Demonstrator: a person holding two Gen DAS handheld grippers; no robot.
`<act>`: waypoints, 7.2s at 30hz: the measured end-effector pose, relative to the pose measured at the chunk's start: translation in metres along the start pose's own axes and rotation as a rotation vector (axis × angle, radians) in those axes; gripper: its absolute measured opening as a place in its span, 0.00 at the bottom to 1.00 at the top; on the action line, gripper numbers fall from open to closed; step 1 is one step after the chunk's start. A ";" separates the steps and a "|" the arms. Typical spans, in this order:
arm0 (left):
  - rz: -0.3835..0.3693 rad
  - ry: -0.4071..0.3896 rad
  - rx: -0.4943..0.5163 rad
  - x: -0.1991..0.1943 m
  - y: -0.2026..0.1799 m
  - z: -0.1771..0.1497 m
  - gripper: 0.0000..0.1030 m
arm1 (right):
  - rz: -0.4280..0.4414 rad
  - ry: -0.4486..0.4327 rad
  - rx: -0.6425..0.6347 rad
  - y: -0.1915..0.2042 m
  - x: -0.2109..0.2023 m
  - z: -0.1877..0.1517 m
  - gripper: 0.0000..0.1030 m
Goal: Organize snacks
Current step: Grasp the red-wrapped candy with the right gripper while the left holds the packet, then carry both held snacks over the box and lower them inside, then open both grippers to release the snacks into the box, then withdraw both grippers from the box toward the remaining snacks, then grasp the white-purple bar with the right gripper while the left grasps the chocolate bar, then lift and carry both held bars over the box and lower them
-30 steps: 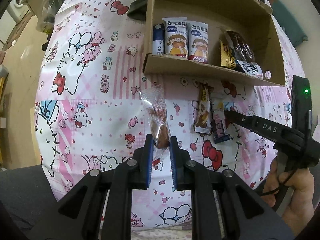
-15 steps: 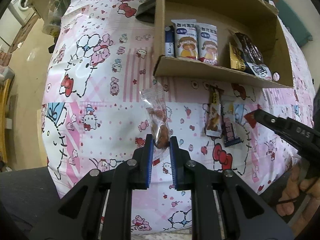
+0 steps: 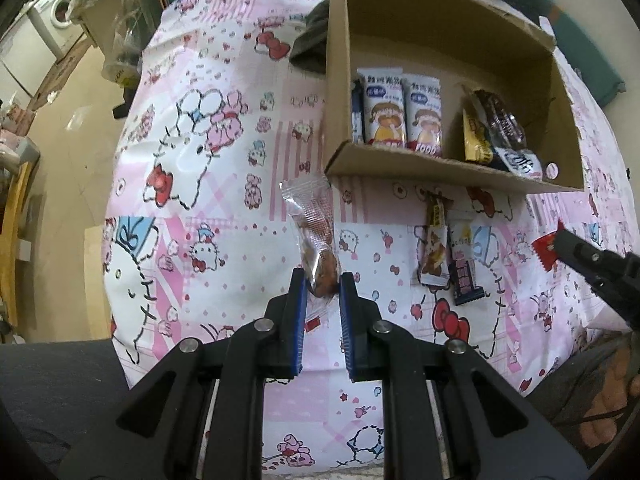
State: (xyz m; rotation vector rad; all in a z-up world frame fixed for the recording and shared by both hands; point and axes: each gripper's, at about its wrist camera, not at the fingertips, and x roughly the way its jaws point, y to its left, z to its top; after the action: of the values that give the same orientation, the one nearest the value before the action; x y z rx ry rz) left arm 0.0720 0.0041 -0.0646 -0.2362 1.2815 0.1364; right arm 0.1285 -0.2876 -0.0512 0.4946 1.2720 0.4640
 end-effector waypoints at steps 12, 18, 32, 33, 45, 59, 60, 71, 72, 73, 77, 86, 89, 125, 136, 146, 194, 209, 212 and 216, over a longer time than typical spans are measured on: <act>-0.020 -0.136 -0.015 -0.038 -0.001 0.014 0.12 | 0.113 -0.070 -0.066 0.024 -0.035 -0.003 0.17; -0.045 -0.191 0.004 -0.060 -0.009 0.034 0.12 | 0.134 -0.127 -0.092 0.032 -0.053 0.011 0.17; -0.050 -0.243 0.060 -0.068 -0.033 0.098 0.12 | 0.074 -0.225 -0.095 0.022 -0.064 0.069 0.17; -0.044 -0.250 0.071 -0.067 -0.036 0.101 0.12 | 0.068 -0.229 -0.096 0.021 -0.062 0.073 0.17; -0.050 -0.238 0.111 -0.026 -0.054 0.118 0.12 | 0.018 -0.202 -0.070 0.002 -0.028 0.078 0.17; -0.061 -0.201 0.116 0.006 -0.053 0.118 0.13 | -0.040 -0.151 -0.084 0.004 0.001 0.074 0.17; -0.059 -0.204 0.119 0.006 -0.054 0.118 0.13 | -0.043 -0.149 -0.086 0.004 0.002 0.074 0.17; -0.081 -0.214 0.131 0.006 -0.057 0.118 0.13 | -0.048 -0.136 -0.087 0.005 0.006 0.076 0.18; -0.081 -0.212 0.132 0.006 -0.058 0.118 0.13 | -0.046 -0.136 -0.086 0.004 0.006 0.076 0.19; -0.081 -0.210 0.132 0.007 -0.058 0.118 0.13 | -0.041 -0.138 -0.084 0.004 0.006 0.076 0.20; -0.085 -0.197 0.130 0.008 -0.058 0.118 0.17 | -0.020 -0.152 -0.071 0.002 0.004 0.077 0.21; -0.089 -0.242 0.104 -0.004 -0.057 0.115 0.73 | -0.013 -0.190 -0.063 0.005 -0.004 0.078 0.70; -0.080 -0.241 0.108 -0.005 -0.058 0.114 0.73 | -0.025 -0.196 -0.078 0.007 -0.006 0.079 0.71; -0.070 -0.137 -0.118 -0.025 0.009 0.049 0.73 | -0.083 0.056 -0.036 0.001 0.026 0.016 0.71; -0.055 -0.092 -0.112 -0.016 0.007 0.030 0.73 | -0.234 0.280 -0.196 0.021 0.120 -0.003 0.45; -0.089 0.075 0.017 0.028 -0.051 0.019 0.72 | -0.151 0.180 -0.071 -0.003 0.050 -0.005 0.18; -0.036 -0.012 0.029 -0.007 -0.013 0.002 0.11 | -0.046 0.111 -0.028 -0.001 0.011 -0.018 0.18; -0.063 -0.225 0.074 -0.075 -0.016 0.024 0.11 | 0.119 -0.189 -0.090 0.019 -0.072 0.001 0.18; -0.068 -0.244 0.061 -0.079 -0.016 0.039 0.11 | 0.123 -0.229 -0.108 0.021 -0.076 0.013 0.18; -0.064 -0.266 0.064 -0.082 -0.018 0.055 0.11 | 0.128 -0.268 -0.116 0.019 -0.078 0.030 0.18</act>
State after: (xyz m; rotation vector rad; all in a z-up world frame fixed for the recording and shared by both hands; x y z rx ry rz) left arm 0.1043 0.0033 0.0305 -0.1972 1.0110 0.0693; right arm 0.1385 -0.3209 0.0276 0.5236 0.9543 0.5561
